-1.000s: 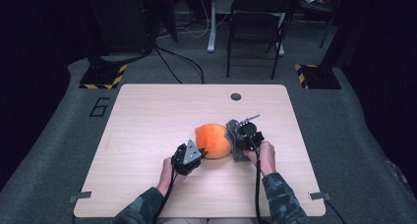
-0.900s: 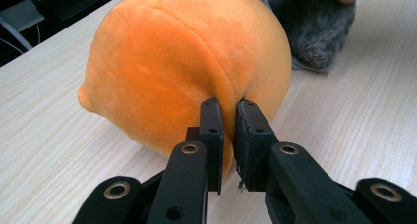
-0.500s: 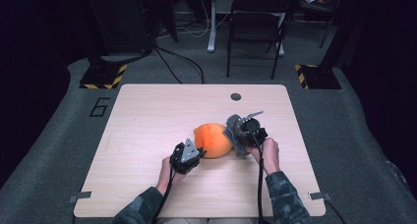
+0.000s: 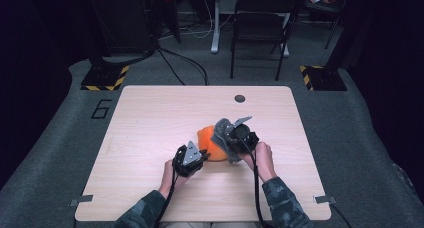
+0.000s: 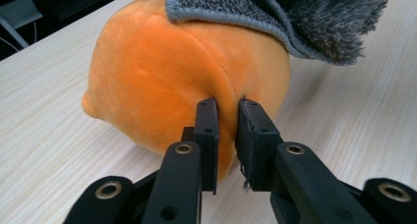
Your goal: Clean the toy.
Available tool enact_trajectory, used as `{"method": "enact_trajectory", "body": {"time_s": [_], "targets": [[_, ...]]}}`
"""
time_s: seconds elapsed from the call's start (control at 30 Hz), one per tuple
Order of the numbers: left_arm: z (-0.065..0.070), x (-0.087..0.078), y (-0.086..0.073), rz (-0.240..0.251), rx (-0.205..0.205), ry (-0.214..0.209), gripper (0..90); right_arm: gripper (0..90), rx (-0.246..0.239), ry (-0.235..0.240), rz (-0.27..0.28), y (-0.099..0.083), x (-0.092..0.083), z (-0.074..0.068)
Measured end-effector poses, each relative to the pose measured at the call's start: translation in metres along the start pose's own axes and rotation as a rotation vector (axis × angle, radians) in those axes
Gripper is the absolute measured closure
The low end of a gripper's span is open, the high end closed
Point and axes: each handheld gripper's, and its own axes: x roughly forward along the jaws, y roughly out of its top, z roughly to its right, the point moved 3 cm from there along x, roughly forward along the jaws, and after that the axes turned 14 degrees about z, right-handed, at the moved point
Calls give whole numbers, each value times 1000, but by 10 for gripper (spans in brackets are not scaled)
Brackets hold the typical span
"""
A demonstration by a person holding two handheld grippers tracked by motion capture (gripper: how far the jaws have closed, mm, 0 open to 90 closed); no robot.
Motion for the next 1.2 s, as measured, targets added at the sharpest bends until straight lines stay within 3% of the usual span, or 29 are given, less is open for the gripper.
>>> {"method": "enact_trajectory", "body": {"time_s": [0.07,0.17,0.37,0.57,0.7,0.77,0.83,1.03,1.07,1.2], "targets": [[0,0,1,16,-6,13,686,728,4,-8,-10,-2,1,0],[2,-2,3,4,19,49,529,728,14,-16,-1,-4,3,1],[2,3,-4,-41,20,86,437,727,24,-7,3,-5,3,6],[6,9,-9,-42,36,129,508,727,19,-15,11,-5,4,4],[6,11,-10,-36,29,135,647,727,17,-17,10,-5,4,4],[6,11,-10,-33,33,132,716,727,41,-16,-11,-4,2,2],[5,9,-9,-31,34,119,751,726,19,-15,3,-3,2,4],[0,3,0,-10,12,68,781,726,47,8,50,10,-15,7],[1,1,2,-4,4,57,782,726,61,17,77,15,-20,5],[3,-3,9,12,1,30,782,726,32,37,130,28,-34,-8]]}}
